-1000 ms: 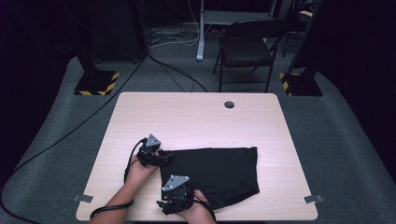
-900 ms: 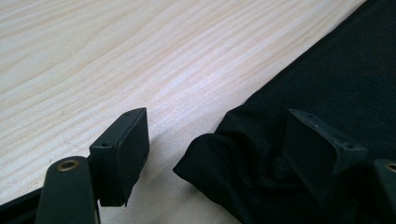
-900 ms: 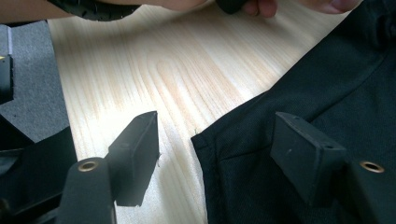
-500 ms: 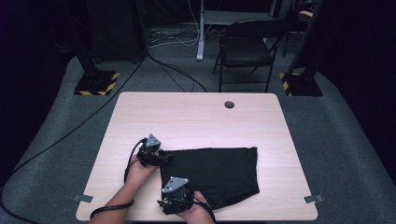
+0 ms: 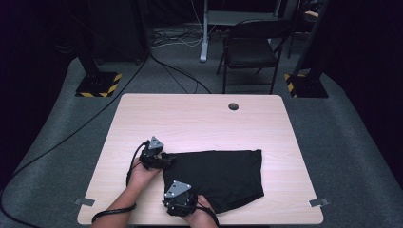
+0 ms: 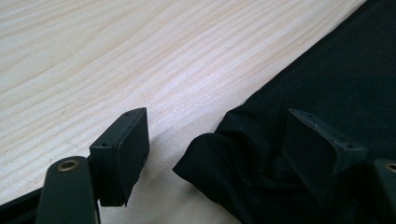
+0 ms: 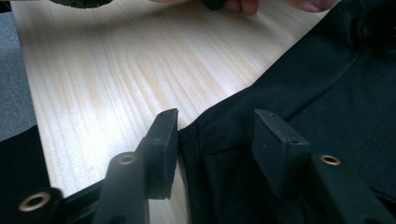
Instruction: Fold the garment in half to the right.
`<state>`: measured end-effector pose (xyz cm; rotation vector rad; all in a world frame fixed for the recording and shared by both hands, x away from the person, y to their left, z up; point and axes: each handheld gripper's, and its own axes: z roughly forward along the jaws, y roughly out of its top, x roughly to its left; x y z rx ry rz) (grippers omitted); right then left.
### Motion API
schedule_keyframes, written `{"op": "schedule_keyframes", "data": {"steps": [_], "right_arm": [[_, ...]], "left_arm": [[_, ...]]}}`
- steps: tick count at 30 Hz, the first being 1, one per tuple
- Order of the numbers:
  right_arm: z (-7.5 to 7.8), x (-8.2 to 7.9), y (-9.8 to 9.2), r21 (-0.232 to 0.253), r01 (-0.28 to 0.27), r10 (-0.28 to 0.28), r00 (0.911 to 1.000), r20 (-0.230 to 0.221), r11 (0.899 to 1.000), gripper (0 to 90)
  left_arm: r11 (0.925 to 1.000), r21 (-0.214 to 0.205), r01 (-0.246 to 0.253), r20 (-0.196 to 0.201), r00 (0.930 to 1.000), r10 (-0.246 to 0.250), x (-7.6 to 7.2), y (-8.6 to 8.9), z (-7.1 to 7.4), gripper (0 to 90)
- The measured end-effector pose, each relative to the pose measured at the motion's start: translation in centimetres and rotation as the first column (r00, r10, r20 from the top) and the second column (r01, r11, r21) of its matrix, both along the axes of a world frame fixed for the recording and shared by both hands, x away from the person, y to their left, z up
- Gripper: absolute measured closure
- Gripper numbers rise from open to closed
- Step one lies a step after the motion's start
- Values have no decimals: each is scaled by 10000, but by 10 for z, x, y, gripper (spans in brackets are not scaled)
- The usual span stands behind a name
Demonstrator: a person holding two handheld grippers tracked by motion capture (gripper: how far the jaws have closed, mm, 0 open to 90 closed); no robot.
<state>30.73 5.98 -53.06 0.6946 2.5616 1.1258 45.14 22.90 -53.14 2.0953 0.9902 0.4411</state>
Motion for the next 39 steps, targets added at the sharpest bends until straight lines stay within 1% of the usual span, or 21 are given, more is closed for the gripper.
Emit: {"op": "schedule_keyframes", "data": {"steps": [6,8,9,12,15,18,20,24,30,33,36,39], "right_arm": [[3,4,0,-175,302,-303,9995,-3,9994,728],[4,6,-1,-208,387,-389,9992,-86,9990,775],[4,8,-2,-207,419,-422,9990,-165,9989,798],[6,13,-4,-63,522,-525,9966,-643,9986,837],[8,16,-6,106,531,-519,9945,-908,9985,847],[11,18,-10,493,549,-489,9920,-1162,9973,851],[14,18,-12,659,554,-469,9912,-1239,9963,852],[17,18,-12,687,456,-373,9925,-1164,9966,852],[21,16,-12,560,271,-220,9958,-894,9981,851],[21,15,-11,419,178,-146,9970,-766,9990,852],[21,13,-10,296,105,-86,9979,-643,9995,852],[22,12,-10,296,75,-56,9980,-631,9995,853]], "left_arm": [[10000,-8,-5,-2,10000,5,0,0,0,235],[10000,-17,4,-10,10000,-4,0,0,0,236],[10000,-21,13,-11,10000,-13,0,0,0,239],[10000,-53,76,-10,10000,-76,0,0,0,250],[9998,-82,175,16,9998,-175,-2,1,0,277],[9994,-166,306,43,9995,-305,-3,3,0,319],[9990,-221,399,45,9992,-398,-3,4,1,360],[9982,-264,543,63,9985,-542,-5,4,1,435],[9968,-252,763,-239,9968,-769,-7,3,4,649],[9968,27,804,-182,9966,-804,-8,1,7,736],[9964,119,839,-169,9964,-837,-10,-1,8,779],[9959,151,895,-168,9959,-893,-10,-2,10,803]]}}
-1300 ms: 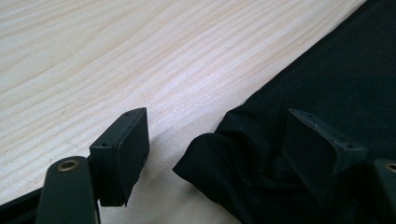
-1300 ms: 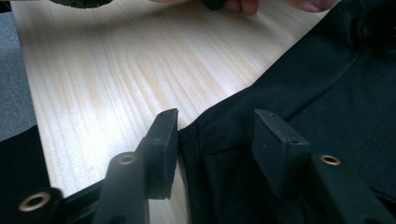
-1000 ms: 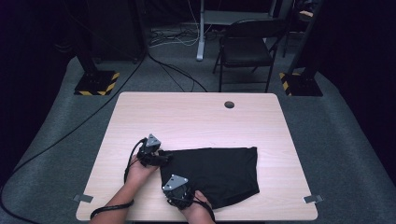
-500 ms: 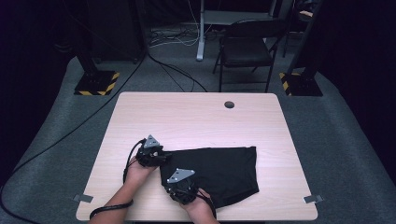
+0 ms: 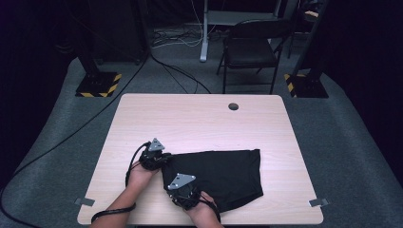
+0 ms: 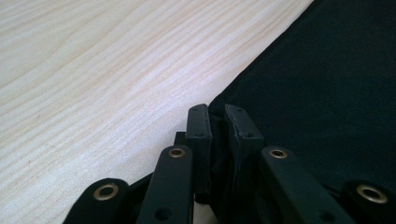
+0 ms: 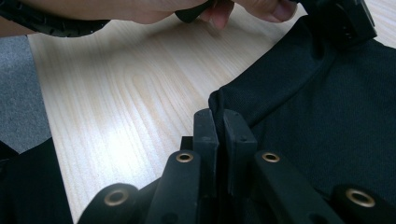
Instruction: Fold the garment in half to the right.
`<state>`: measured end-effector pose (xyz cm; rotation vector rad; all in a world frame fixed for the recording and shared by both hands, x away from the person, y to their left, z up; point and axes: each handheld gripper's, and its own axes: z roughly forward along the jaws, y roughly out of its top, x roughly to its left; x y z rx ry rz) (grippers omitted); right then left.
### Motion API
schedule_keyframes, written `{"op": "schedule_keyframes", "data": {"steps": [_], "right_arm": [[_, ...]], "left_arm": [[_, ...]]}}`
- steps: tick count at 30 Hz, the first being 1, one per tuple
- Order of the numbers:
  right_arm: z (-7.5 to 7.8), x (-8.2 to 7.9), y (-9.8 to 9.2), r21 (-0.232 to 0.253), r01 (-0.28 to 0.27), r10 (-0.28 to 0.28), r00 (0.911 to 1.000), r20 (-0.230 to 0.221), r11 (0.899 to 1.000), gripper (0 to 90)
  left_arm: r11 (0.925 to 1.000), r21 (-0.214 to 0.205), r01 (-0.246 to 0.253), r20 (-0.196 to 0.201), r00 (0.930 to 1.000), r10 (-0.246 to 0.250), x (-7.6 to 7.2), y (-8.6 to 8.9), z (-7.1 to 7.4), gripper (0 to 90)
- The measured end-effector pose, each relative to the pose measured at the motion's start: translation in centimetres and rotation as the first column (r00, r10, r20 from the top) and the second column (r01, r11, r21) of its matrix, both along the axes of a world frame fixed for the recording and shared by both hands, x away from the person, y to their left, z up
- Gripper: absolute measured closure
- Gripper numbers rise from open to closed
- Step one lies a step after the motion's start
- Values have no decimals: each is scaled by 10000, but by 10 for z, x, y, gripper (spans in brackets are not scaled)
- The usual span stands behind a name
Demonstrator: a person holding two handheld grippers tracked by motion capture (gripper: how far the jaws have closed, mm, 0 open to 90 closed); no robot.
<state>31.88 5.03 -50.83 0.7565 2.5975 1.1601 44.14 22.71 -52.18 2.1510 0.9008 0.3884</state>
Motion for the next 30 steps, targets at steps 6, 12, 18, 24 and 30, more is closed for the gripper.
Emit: {"op": "schedule_keyframes", "data": {"steps": [6,12,18,24,30], "right_arm": [[5,-3,0,-85,-136,138,9997,191,9999,853],[8,-2,-1,-162,-279,282,9994,215,9995,853],[16,-1,-2,-67,-342,344,9990,295,9994,854],[22,-1,-2,-4,-407,407,9987,306,9992,854],[28,0,-5,170,-473,470,9987,216,9987,854]], "left_arm": [[9999,-121,53,195,9998,-50,-2,0,6,810],[9995,-307,45,418,9991,-32,-4,3,13,809],[9977,-678,-9,548,9985,46,-4,7,22,810],[9956,-934,-22,554,9984,74,-4,9,30,814],[9961,-880,81,654,9979,-23,-4,9,38,817]]}}
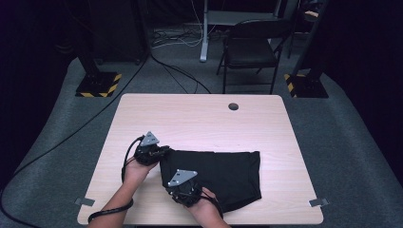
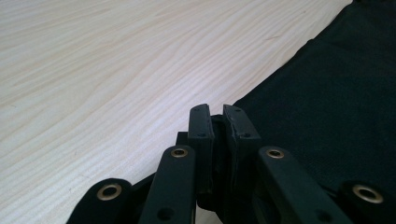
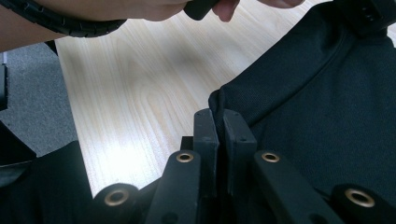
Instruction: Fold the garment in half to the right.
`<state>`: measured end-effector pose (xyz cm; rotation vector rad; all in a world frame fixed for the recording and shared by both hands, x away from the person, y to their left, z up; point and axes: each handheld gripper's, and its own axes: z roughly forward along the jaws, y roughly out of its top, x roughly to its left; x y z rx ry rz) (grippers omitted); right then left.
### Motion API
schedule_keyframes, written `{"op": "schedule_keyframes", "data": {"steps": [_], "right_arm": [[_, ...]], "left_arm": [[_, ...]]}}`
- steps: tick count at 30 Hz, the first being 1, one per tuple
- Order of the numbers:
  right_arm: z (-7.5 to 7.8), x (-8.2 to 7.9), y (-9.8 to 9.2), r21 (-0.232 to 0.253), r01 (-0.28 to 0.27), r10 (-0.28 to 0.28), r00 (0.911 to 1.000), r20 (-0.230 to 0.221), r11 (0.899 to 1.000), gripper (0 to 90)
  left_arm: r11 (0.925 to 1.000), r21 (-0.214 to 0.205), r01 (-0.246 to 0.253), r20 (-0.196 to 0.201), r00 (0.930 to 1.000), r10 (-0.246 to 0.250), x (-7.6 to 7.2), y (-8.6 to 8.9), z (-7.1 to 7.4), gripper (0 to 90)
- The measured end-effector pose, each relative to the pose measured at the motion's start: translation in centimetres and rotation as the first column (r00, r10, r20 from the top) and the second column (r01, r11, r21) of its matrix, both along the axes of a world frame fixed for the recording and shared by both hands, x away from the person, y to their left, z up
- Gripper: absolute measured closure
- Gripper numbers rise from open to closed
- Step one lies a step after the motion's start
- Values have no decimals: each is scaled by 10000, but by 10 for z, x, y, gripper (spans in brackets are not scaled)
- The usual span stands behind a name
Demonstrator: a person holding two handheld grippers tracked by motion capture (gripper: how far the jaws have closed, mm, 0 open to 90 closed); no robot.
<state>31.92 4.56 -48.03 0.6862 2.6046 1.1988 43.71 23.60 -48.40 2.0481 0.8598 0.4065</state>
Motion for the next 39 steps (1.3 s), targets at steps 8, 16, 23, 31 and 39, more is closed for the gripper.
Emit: {"op": "schedule_keyframes", "data": {"steps": [8,16,23,31,39], "right_arm": [[9,0,-1,-25,-144,144,9998,120,9999,854],[18,1,1,12,-289,289,9994,189,9996,854],[28,4,2,71,-375,373,9990,236,9993,854],[46,6,4,111,-529,523,9975,467,9985,855],[67,11,4,59,-662,656,9957,655,9978,856]], "left_arm": [[10000,50,81,107,9999,-82,1,0,12,819],[9999,-34,104,32,9999,-104,2,2,20,820],[9999,-80,108,115,9999,-107,4,3,31,823],[9998,73,173,453,9988,-176,6,1,54,825],[9991,392,182,622,9978,-206,13,-6,74,827]]}}
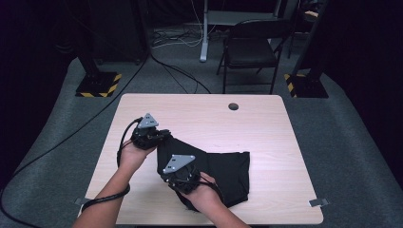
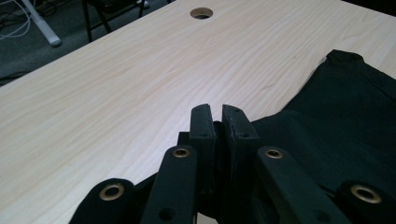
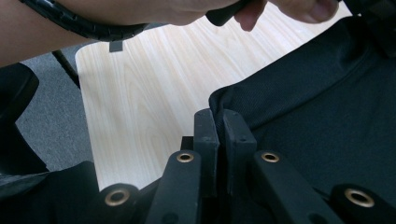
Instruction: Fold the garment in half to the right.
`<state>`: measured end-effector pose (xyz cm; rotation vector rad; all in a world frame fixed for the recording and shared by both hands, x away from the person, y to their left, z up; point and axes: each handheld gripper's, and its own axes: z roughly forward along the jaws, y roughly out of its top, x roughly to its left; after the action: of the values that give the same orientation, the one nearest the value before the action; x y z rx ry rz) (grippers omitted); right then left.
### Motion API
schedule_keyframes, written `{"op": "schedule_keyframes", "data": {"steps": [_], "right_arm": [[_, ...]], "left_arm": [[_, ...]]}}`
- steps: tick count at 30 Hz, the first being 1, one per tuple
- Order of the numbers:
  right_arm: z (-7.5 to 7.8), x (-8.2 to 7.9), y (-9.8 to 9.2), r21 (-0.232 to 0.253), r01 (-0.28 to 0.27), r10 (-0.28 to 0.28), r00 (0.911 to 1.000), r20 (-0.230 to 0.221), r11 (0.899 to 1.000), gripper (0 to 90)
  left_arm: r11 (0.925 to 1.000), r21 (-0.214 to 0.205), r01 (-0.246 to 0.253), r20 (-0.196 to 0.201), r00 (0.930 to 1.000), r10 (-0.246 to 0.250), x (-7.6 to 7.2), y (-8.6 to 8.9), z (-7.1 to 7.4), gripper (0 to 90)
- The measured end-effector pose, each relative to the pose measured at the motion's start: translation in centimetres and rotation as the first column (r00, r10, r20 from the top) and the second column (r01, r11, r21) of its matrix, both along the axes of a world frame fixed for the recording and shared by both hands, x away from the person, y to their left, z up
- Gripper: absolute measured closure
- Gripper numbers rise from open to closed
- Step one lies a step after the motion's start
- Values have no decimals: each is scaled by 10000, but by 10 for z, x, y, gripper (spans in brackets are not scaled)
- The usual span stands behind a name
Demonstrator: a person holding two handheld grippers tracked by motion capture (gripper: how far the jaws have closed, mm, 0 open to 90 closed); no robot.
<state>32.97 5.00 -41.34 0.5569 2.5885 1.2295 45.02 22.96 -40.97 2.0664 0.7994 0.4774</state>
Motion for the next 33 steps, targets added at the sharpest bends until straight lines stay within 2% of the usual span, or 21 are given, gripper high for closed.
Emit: {"op": "schedule_keyframes", "data": {"steps": [8,15,20,26,30,33], "right_arm": [[8,4,1,346,-36,39,9999,-96,9994,857],[14,6,4,584,-238,251,9995,-202,9980,857],[22,6,9,489,-406,402,9991,101,9980,857],[27,10,13,772,-498,499,9988,7,9958,858],[31,9,20,509,-626,614,9978,257,9967,858],[36,9,24,641,-670,653,9975,287,9957,858]], "left_arm": [[9999,105,-64,-46,10000,64,3,3,8,827],[9993,362,-108,96,9999,105,1,5,21,828],[9986,504,-177,302,9994,162,1,8,33,828],[9940,1061,-265,537,9983,209,-1,8,42,830],[9941,1054,-261,468,9987,213,0,12,46,831],[9953,943,-228,388,9991,192,1,15,51,831]]}}
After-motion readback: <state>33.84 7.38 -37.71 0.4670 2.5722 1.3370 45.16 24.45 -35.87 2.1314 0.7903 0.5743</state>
